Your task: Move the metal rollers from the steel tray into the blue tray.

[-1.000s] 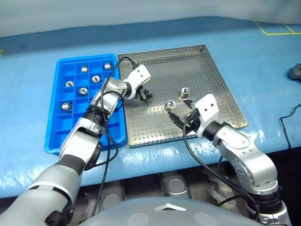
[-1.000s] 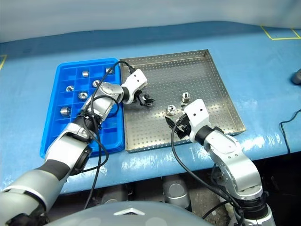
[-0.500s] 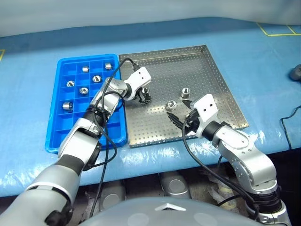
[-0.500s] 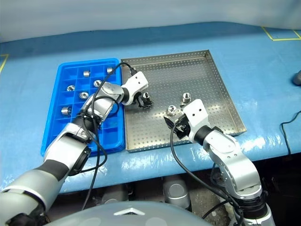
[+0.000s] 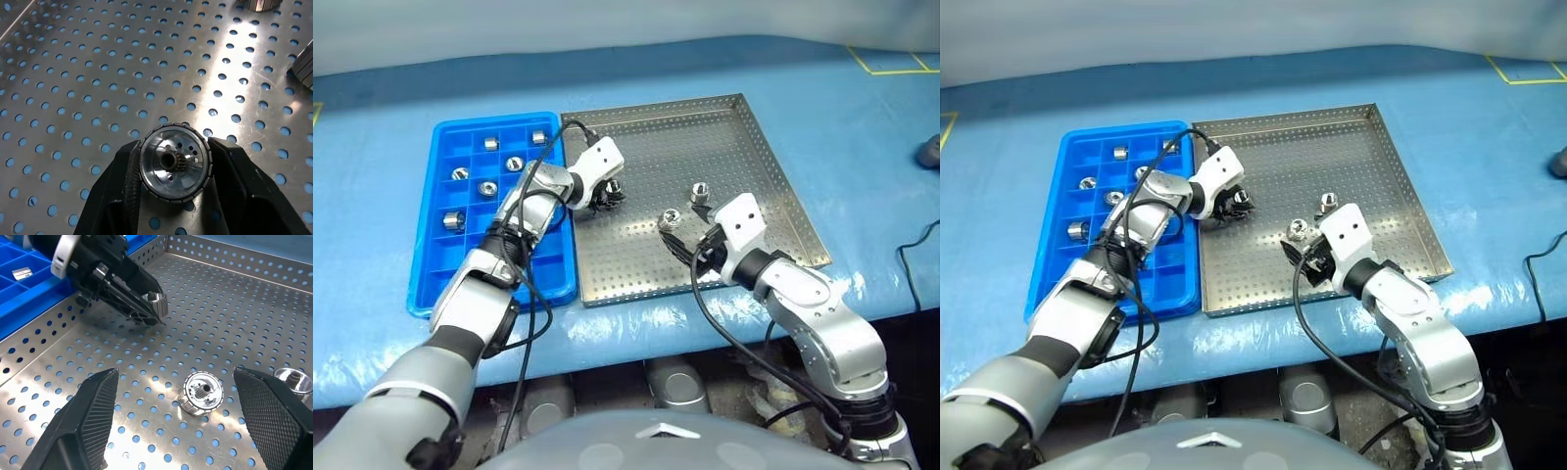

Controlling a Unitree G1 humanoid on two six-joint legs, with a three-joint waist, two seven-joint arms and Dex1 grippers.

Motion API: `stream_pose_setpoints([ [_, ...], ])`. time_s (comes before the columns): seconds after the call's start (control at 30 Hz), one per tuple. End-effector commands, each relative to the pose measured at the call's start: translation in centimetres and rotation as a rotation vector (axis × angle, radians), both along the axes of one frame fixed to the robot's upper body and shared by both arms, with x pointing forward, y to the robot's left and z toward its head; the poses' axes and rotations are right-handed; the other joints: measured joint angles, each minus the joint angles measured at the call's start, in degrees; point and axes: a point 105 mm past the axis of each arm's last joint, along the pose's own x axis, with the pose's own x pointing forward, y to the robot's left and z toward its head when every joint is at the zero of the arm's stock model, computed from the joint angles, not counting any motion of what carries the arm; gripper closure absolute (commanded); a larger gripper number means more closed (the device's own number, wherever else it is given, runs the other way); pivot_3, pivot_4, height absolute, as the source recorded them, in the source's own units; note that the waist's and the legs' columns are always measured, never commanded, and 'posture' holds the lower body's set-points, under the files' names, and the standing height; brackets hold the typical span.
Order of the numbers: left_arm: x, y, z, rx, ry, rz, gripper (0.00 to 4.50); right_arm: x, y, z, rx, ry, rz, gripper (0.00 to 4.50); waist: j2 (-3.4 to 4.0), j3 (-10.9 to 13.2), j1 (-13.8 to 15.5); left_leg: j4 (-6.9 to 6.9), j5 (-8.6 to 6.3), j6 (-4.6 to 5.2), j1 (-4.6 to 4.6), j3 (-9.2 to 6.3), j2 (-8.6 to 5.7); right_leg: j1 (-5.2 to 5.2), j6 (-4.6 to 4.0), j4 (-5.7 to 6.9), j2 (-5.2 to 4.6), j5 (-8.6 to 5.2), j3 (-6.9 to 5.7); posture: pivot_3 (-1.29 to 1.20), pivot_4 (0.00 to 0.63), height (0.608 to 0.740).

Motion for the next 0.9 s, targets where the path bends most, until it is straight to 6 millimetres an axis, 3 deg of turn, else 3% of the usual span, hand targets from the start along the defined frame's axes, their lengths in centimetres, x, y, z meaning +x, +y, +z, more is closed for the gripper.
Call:
stream_pose_setpoints([
  [0.03,-0.6,0.2,4.3,-0.078,-0.088,-0.044,2.56,-0.1,0.6,0.9,0.011,-0.038,0.043,0.57,0.00,0.00,0.26,0.00,0.00,0.00,0.00,0.00,-0.01,0.00,0.00,0.00,-0.02,0.00,0.00,-0.17,0.150,0.740],
  [0.17,-2.8,2.2,7.3,-0.079,-0.143,-0.063,2.56,-0.3,1.3,1.0,0.021,-0.033,0.095,0.57,0.02,0.01,0.40,-0.03,0.00,0.00,0.02,0.01,0.01,-0.01,0.00,0.00,-0.02,0.00,0.01,-0.15,0.150,0.740],
  [0.33,-6.1,6.4,9.2,-0.070,-0.179,0.040,2.56,-3.0,5.3,3.7,0.213,-0.058,0.356,0.57,0.04,0.03,1.06,-0.08,0.00,0.00,0.07,-0.02,0.07,-0.01,-0.06,0.04,0.03,-0.03,-0.03,-0.10,0.150,0.740],
  [0.6,-10.8,13.3,7.1,0.069,-0.116,0.319,2.56,-4.0,8.3,4.3,0.317,-0.010,0.526,0.57,-0.03,0.07,4.38,-0.04,0.00,0.00,0.09,-0.04,0.09,0.00,-0.14,0.07,0.00,-0.08,-0.10,-0.01,0.150,0.740],
  [0.73,-12.7,15.3,5.6,0.093,-0.059,0.426,2.56,-4.7,9.0,5.1,0.378,0.009,0.623,0.57,-0.08,0.09,6.67,-0.04,0.00,-0.01,0.07,-0.12,0.10,0.00,-0.21,0.07,-0.03,-0.11,-0.21,0.04,0.150,0.740],
  [0.9,-13.9,16.1,4.2,0.098,-0.015,0.483,2.56,-4.2,9.5,3.9,0.300,0.049,0.639,0.57,-0.08,0.09,8.47,-0.03,0.00,-0.02,0.10,-0.14,0.09,0.03,-0.24,0.07,-0.06,-0.13,-0.28,0.07,0.150,0.740],
])
